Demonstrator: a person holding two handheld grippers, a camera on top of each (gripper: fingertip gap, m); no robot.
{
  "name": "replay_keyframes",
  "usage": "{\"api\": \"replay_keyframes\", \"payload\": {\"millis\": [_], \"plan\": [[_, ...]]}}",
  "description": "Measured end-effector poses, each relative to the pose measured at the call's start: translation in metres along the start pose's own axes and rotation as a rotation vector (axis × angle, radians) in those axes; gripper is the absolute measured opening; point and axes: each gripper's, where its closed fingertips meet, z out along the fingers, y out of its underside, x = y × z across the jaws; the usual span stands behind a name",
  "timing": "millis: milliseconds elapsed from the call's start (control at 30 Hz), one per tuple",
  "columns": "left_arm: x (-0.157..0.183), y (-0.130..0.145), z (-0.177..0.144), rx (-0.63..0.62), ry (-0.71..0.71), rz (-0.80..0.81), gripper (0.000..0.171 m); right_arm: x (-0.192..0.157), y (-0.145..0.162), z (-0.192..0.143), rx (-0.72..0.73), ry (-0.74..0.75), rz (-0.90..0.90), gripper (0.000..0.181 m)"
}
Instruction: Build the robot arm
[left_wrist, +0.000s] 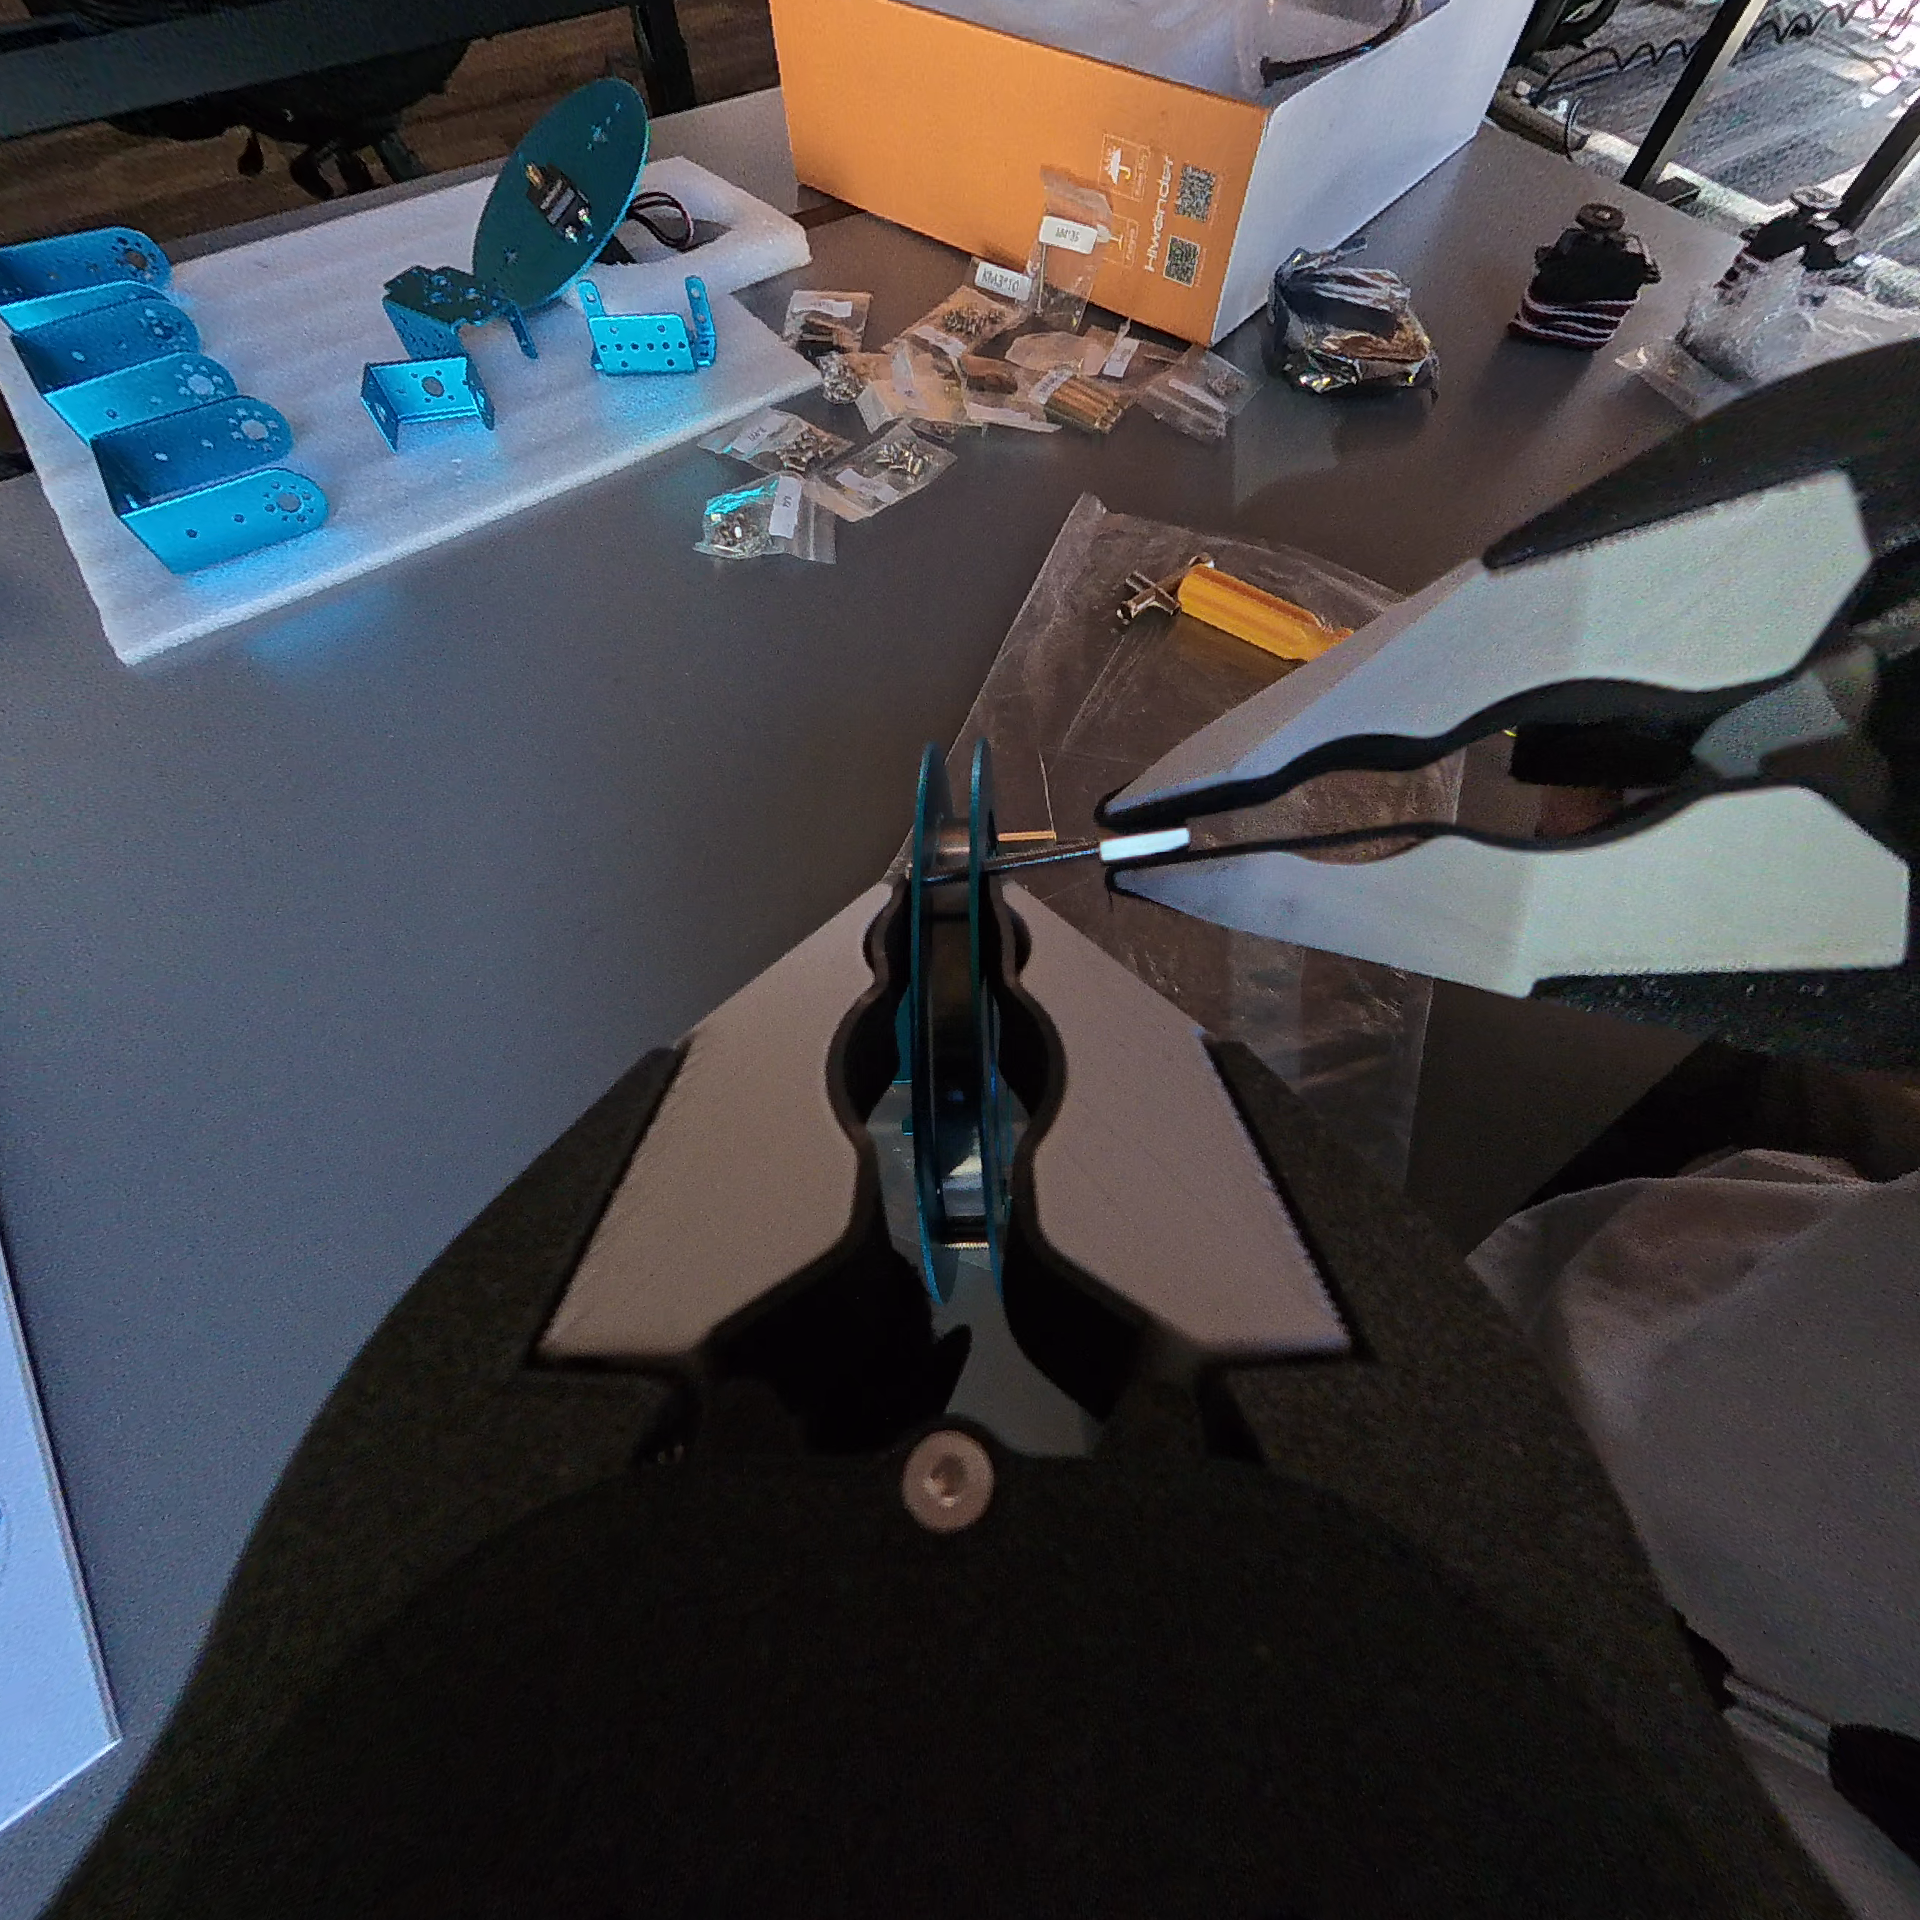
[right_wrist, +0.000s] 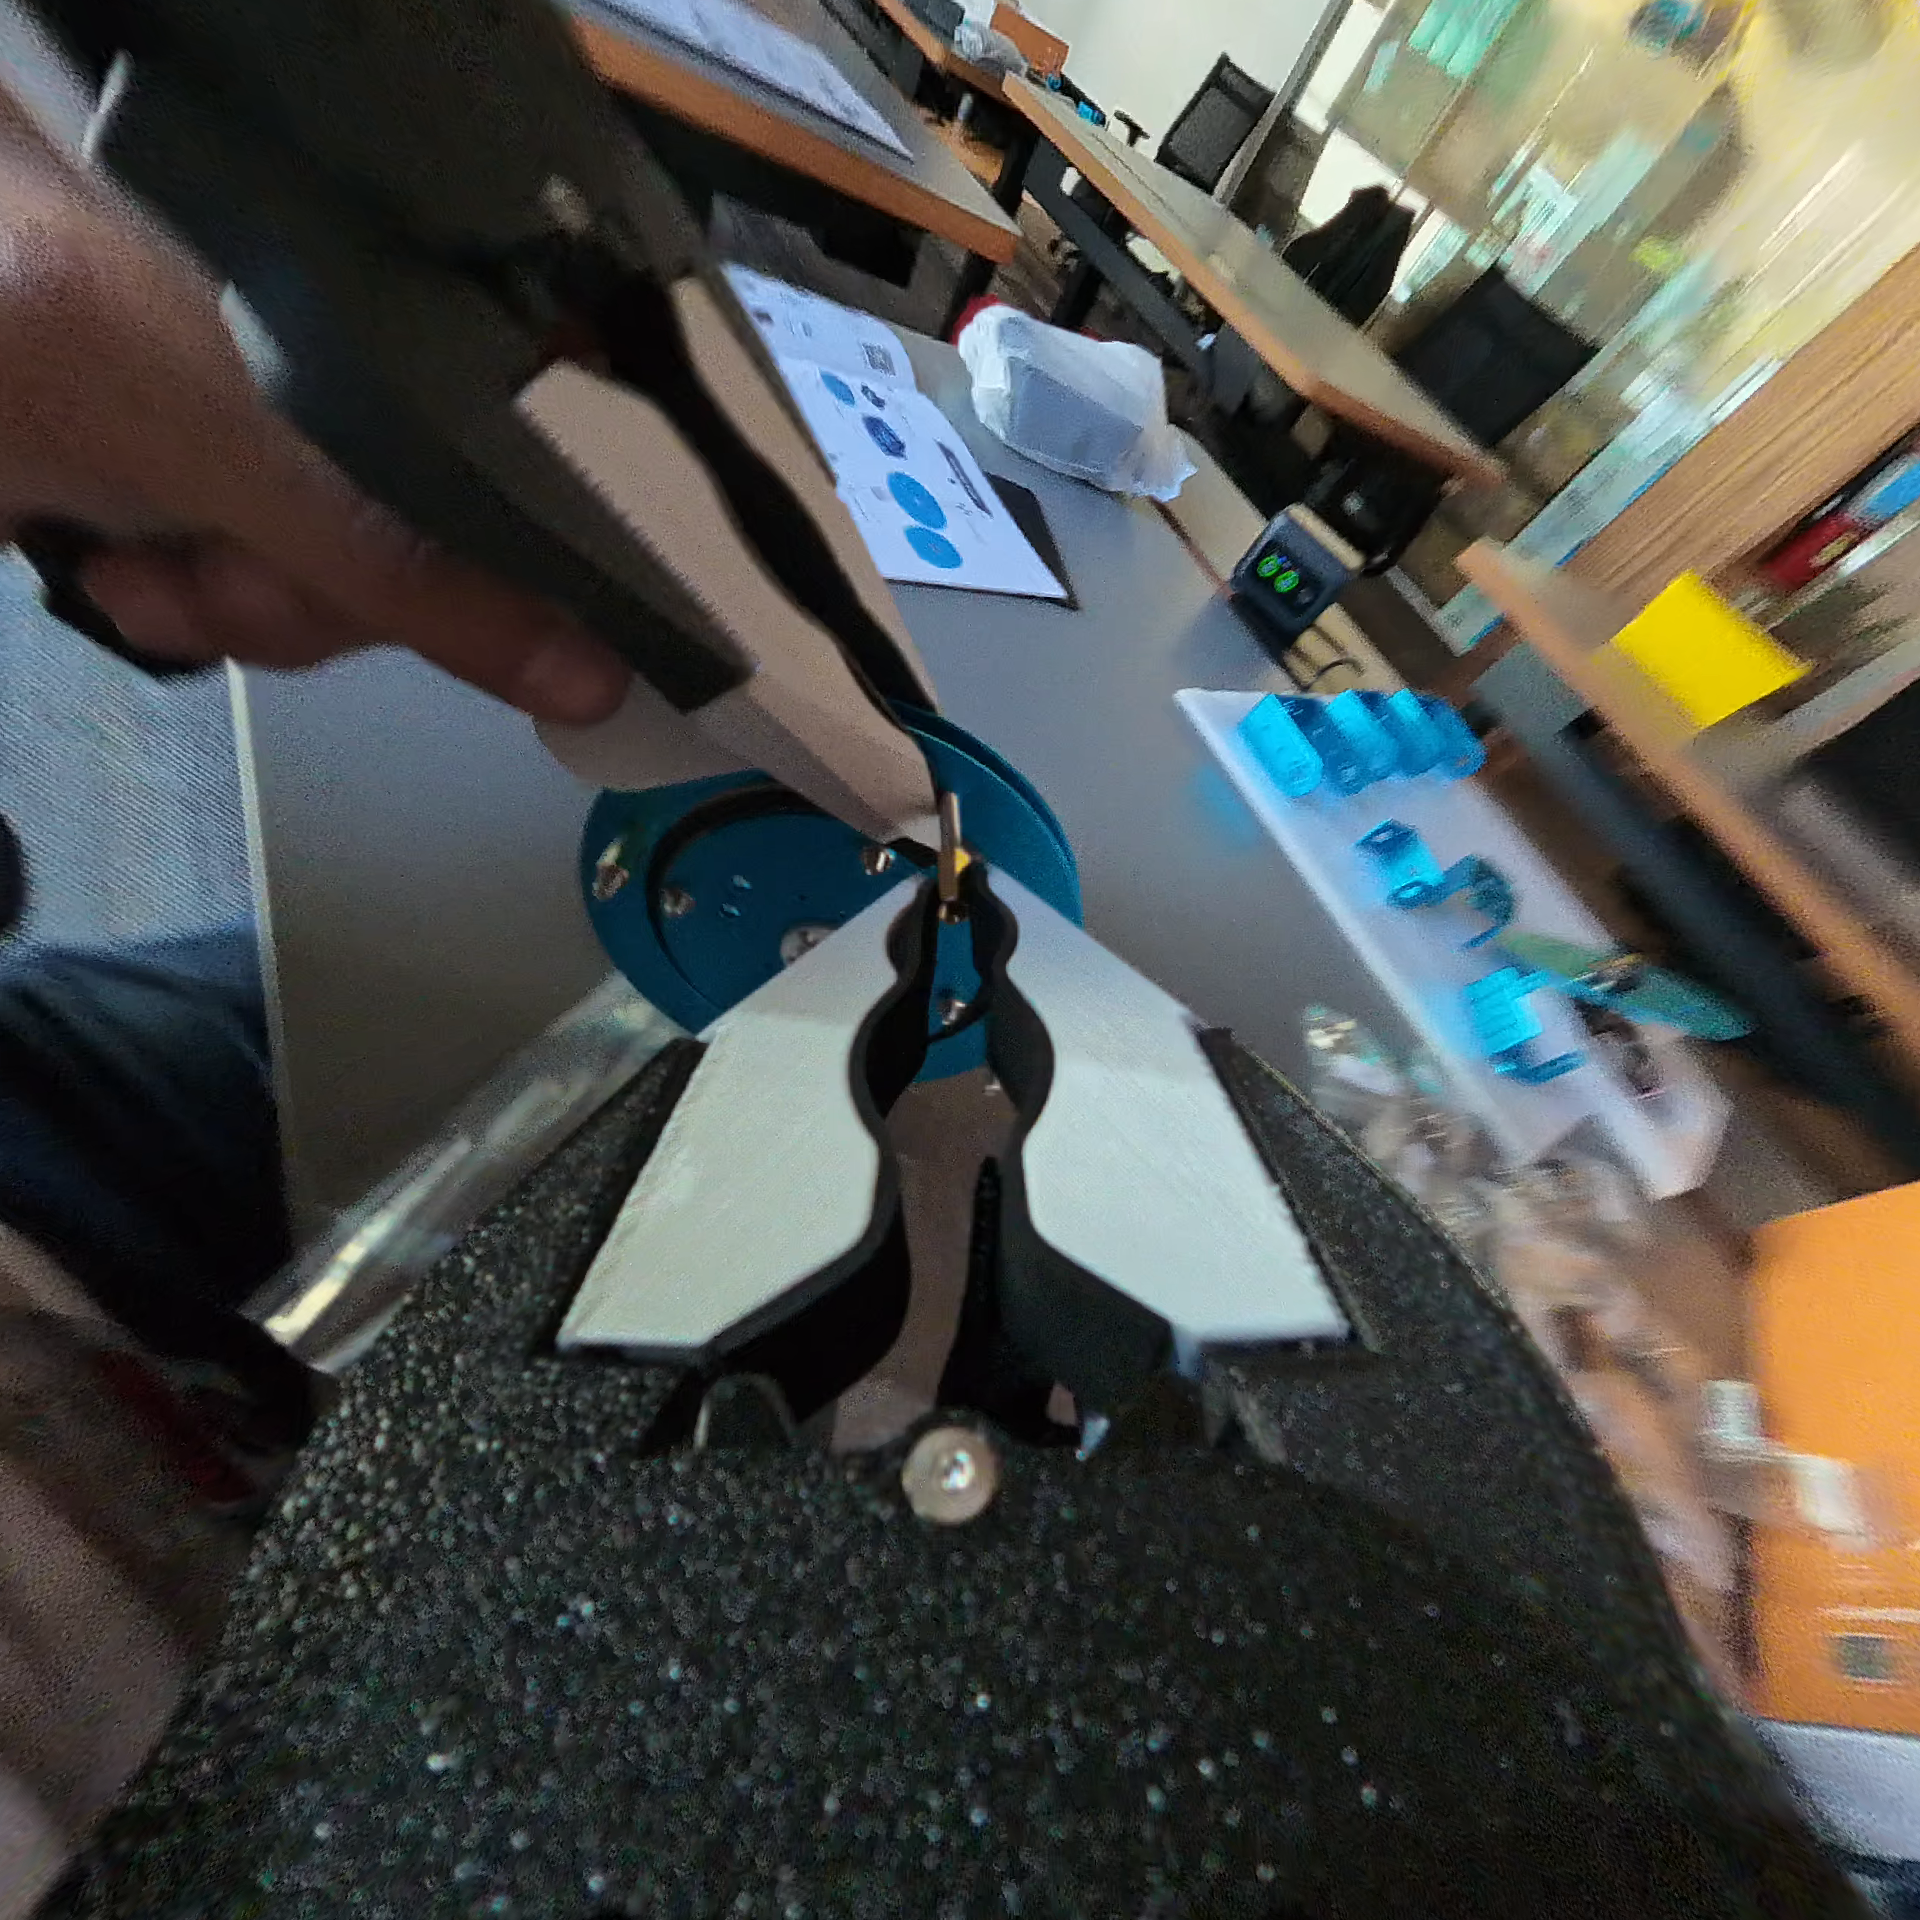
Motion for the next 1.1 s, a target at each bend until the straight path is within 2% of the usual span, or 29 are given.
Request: {"api": "replay_keyframes", "payload": {"millis": [100,233,300,433,500,567,633,667,733,800,867,933,967,1000,1100], "plan": [[0.0,0.0,0.001,-0.009,0.001,0.003,0.011,0.002,0.001,0.0,-0.039,0.069,-0.254,0.005],[0.001,-0.001,0.003,-0.026,0.03,0.0,0.011,0.005,0.0,-0.001,-0.052,0.205,-0.789,0.005],[0.003,-0.002,0.005,-0.027,0.065,-0.009,0.011,0.006,0.001,-0.002,-0.031,0.244,-0.988,0.004],[0.005,-0.004,0.009,-0.039,0.125,-0.017,0.01,0.008,0.002,-0.005,-0.018,0.334,-1.266,0.004],[0.007,-0.004,0.01,-0.039,0.128,-0.011,0.01,0.008,0.003,-0.007,-0.017,0.344,-1.262,0.004],[0.007,-0.005,0.011,-0.03,0.105,0.005,0.01,0.01,0.006,-0.007,-0.024,0.323,-1.079,0.006],[0.008,-0.005,0.011,-0.021,0.086,0.03,0.01,0.009,0.008,-0.008,-0.025,0.268,-0.749,0.006],[0.008,-0.005,0.012,-0.013,0.077,0.034,0.011,0.004,0.01,-0.01,-0.018,0.215,-0.583,0.012],[0.007,-0.005,0.011,-0.002,0.065,0.037,0.011,0.0,0.013,-0.015,-0.016,0.121,-0.241,0.039],[0.005,-0.005,0.01,0.014,0.057,0.034,0.011,0.002,0.019,-0.019,-0.004,0.03,0.151,0.039],[0.005,-0.005,0.008,0.032,0.052,0.036,0.01,-0.002,0.017,-0.021,0.071,-0.153,0.626,0.039],[0.006,-0.004,0.007,0.046,0.044,0.037,0.01,-0.005,-0.003,-0.027,0.253,-0.421,1.079,0.043],[0.007,-0.004,0.007,0.051,0.038,0.038,0.01,-0.001,-0.001,-0.024,0.284,-0.462,1.247,0.04],[0.007,-0.004,0.007,0.053,0.031,0.041,0.011,0.0,0.001,-0.02,0.304,-0.497,1.355,0.032],[0.009,-0.004,0.007,0.058,0.006,0.051,0.011,0.002,0.004,-0.015,0.363,-0.537,1.563,0.029]]}}
